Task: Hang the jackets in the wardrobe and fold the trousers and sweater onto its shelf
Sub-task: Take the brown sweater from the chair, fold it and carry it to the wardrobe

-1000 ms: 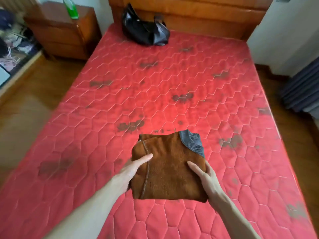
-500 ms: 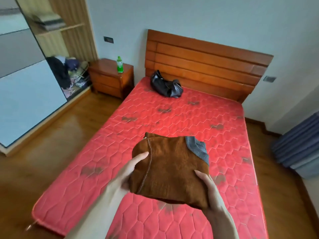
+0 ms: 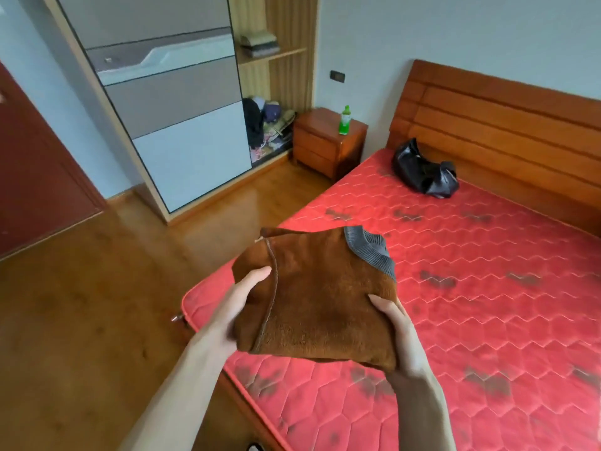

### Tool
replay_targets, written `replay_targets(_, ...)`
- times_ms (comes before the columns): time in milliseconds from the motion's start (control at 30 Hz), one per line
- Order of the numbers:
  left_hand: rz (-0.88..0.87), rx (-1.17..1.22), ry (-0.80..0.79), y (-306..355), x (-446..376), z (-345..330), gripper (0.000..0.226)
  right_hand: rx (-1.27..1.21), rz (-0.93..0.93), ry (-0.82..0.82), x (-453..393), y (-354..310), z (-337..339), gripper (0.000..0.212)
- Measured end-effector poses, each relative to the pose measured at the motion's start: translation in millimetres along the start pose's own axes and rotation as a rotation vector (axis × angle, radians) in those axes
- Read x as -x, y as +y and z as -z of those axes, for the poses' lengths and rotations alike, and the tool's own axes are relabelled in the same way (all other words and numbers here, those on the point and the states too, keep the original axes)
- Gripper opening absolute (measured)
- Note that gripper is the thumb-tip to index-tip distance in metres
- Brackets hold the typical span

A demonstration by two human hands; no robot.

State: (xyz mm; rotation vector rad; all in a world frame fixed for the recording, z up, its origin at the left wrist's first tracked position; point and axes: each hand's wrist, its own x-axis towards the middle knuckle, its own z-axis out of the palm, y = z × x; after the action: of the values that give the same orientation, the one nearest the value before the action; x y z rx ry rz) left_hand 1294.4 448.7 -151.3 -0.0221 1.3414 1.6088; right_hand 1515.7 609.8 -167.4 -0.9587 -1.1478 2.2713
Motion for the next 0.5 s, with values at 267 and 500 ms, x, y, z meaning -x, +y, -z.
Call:
replay_targets(267, -0.148, 0.111, 0.209, 30, 48, 55, 0.056, 0.097, -0.014, -0.200, -18, -10, -78, 0.043)
replay_targets(500, -0.196, 0.130, 0.324, 50, 80, 147, 0.081, 0.165, -0.066, -0.307, -37, 26, -176, 0.047)
